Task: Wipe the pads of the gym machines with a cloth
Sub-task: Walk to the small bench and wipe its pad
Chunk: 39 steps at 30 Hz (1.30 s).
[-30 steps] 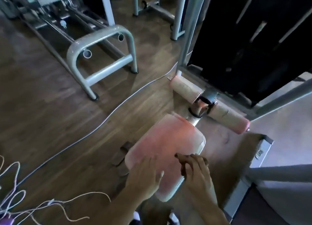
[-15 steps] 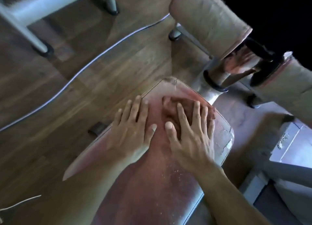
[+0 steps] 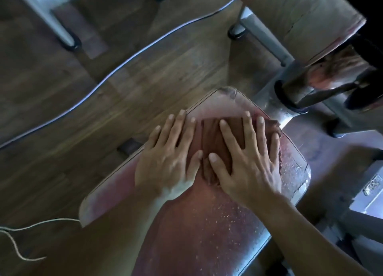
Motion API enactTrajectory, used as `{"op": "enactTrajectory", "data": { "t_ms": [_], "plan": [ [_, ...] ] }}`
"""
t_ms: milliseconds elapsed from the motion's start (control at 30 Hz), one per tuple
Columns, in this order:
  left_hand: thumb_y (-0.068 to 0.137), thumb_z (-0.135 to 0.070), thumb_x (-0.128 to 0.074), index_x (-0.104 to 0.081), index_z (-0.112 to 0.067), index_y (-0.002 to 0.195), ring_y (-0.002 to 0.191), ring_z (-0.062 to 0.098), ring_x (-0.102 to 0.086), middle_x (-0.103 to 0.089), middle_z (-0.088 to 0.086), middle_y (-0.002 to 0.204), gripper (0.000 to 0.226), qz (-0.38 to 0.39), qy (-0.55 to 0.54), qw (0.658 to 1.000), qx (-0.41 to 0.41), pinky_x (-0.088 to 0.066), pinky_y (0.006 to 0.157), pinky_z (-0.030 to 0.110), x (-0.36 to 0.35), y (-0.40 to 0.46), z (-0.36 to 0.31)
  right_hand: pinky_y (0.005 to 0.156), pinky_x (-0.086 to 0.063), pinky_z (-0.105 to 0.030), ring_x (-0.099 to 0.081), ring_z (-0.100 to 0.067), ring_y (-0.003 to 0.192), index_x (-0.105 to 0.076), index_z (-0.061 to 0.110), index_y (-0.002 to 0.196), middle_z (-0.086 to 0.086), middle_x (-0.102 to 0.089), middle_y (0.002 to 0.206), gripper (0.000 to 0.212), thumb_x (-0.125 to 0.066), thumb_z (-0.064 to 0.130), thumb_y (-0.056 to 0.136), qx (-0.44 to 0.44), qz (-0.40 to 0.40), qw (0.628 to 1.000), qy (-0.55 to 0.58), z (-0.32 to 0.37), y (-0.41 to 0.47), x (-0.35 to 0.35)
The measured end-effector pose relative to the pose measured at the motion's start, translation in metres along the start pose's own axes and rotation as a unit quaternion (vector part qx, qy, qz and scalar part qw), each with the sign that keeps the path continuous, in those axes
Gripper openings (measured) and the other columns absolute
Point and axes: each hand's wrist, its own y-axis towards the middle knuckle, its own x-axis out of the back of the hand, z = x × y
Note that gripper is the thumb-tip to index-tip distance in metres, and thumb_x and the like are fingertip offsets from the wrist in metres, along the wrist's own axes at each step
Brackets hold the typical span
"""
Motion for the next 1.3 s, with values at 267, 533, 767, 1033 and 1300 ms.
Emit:
{"op": "enactTrajectory", "data": {
  "t_ms": [267,533,767,1033,1300],
  "plan": [
    [0.100,-0.052,-0.020,-0.021,-0.011,0.156,0.150,0.022,-0.021,-0.021,0.009,0.163,0.069,-0.034,0.007,0.999,0.012,-0.022,0.121,0.041,-0.003,0.000,-0.001,0.121,0.002,-0.061,0.007,-0.030,0.154,-0.005,0.043,0.156,-0.005,0.006,0.168,0.075,-0.018,0.075,0.090,-0.001,0.014,1.000,-0.011,0.013,0.061,0.012],
    [0.095,-0.039,-0.030,-0.025,-0.005,0.154,0.150,0.022,-0.023,-0.025,0.011,0.162,0.069,-0.044,0.011,0.999,0.015,-0.022,0.121,0.040,-0.004,-0.002,-0.002,0.119,-0.003,-0.063,-0.005,-0.029,0.152,-0.019,0.042,0.152,0.001,-0.012,0.166,0.072,-0.021,0.076,0.089,-0.004,0.048,0.999,0.005,0.018,0.100,0.019],
    [0.096,-0.040,-0.028,-0.029,-0.002,0.153,0.149,0.023,-0.025,-0.027,0.013,0.161,0.068,-0.050,0.027,0.998,0.012,-0.023,0.121,0.041,-0.007,-0.003,-0.001,0.120,0.000,-0.061,-0.001,-0.033,0.153,-0.013,0.044,0.155,-0.002,-0.010,0.167,0.070,-0.018,0.075,0.092,0.037,0.010,0.999,-0.014,0.013,0.074,0.012],
    [0.097,-0.039,-0.027,-0.028,-0.001,0.153,0.148,0.028,-0.027,-0.024,0.016,0.161,0.068,-0.056,0.039,0.998,0.001,-0.023,0.119,0.043,-0.010,-0.003,0.000,0.119,-0.009,-0.063,-0.005,-0.032,0.154,-0.019,0.046,0.154,0.001,-0.009,0.168,0.070,-0.026,0.076,0.091,-0.004,-0.017,1.000,-0.008,-0.016,0.005,0.003],
    [0.099,-0.042,-0.028,-0.029,0.001,0.152,0.147,0.032,-0.030,-0.026,0.018,0.160,0.068,-0.055,0.017,0.998,-0.023,-0.025,0.117,0.045,-0.008,-0.007,0.006,0.118,-0.010,-0.064,-0.005,-0.033,0.153,-0.018,0.045,0.155,0.000,-0.010,0.167,0.072,-0.021,0.077,0.090,-0.131,-0.029,0.991,0.019,-0.026,-0.053,-0.010]
  ]
}}
